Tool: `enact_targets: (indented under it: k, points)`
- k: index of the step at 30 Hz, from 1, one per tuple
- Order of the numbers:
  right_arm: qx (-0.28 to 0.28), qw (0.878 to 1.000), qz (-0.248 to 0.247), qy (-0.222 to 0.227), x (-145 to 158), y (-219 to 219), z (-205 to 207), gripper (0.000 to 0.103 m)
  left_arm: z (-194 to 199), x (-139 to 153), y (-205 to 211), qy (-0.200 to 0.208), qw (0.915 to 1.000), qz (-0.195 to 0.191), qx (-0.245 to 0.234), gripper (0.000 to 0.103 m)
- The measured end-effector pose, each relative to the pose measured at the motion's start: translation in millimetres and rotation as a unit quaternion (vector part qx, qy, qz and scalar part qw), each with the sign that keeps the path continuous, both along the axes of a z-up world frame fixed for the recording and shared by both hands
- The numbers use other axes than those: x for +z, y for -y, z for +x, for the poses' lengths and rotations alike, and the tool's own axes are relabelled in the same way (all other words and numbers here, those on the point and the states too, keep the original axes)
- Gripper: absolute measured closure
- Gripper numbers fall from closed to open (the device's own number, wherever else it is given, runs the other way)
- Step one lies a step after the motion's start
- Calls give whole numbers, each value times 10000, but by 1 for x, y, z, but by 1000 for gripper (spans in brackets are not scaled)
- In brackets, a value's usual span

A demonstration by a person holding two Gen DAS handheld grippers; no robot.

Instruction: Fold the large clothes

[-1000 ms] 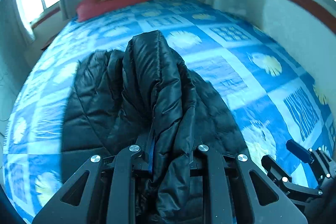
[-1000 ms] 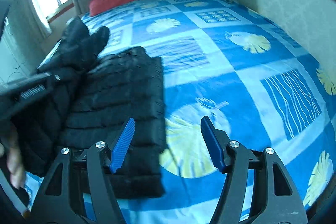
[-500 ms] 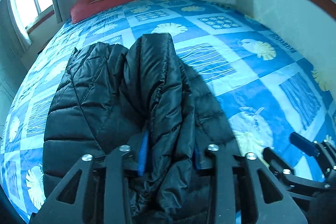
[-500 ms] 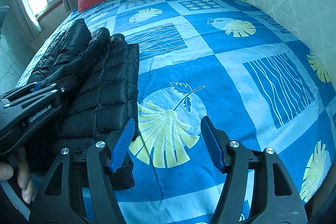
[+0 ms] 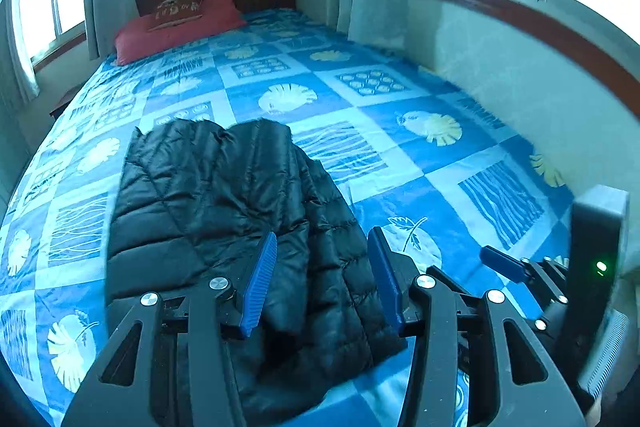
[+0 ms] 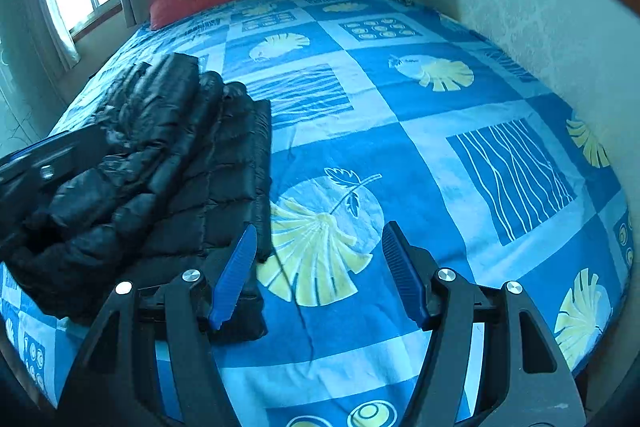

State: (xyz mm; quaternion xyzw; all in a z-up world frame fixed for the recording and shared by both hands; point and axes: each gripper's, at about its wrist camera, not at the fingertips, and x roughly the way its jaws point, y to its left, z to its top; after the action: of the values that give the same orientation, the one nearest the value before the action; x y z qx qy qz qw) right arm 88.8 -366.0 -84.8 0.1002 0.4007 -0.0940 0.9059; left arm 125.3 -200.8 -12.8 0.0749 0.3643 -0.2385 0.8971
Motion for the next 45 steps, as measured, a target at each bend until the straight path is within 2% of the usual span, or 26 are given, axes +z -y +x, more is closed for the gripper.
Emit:
enact_targets:
  k: [3,4,6,9,12,14,16,20,25,27,28,29,31,35,40,42,45]
  points:
    - [64,10000,-7,71,8,-9,0,38,-4,12,-25,82,9997,-189,121,54]
    - [94,9999,-6,95,11,-13,0,38,-4,16,-42,151,9992,-250,260,46]
    - [179,9997,-1,155,17,-24,3,38,-3,20,-65,245,9979,-365,478,37]
    - [304,9992,86,240,27,-39,12,36,5,20,-111,343,9940,-449,939,36]
    - [402,9982,310,318,33,-53,23,30,18,5,-149,279,9893,-342,1391,35]
    - [472,9969,523,337,34,-64,34,24,27,-13,-174,29,9852,-425,1659,35]
    - [550,9958,687,258,32,-74,44,23,31,-28,-189,-136,9826,-462,1794,35]
    - [618,9959,653,-49,23,-94,66,21,36,-51,-202,-348,9811,-417,1859,35]
    - [536,9942,750,-555,1,-95,80,20,38,-70,-207,-545,9814,-506,1772,35]
    - [631,9908,1019,-621,-6,-94,80,36,39,-74,-206,-592,9817,-508,1740,35]
    - [709,9894,1068,-682,-9,-95,80,56,40,-77,-205,-643,9817,-535,1711,35]
    - [774,9898,995,-658,-9,-97,79,68,40,-79,-205,-665,9816,-565,1696,35]
    - [821,9925,743,-510,-4,-96,76,77,41,-78,-203,-694,9819,-680,1628,35]
    - [493,9967,453,-454,-8,-68,72,81,39,-70,-193,-517,9860,-760,1392,35]
    - [134,9970,212,-729,-50,-33,75,82,42,-84,-164,-632,9908,-609,1032,34]
    - [109,9964,379,-745,-65,-25,79,81,44,-91,-153,-629,9918,-561,959,33]
    - [145,9962,480,-709,-65,-22,81,81,49,-100,-139,-686,9922,-351,978,33]
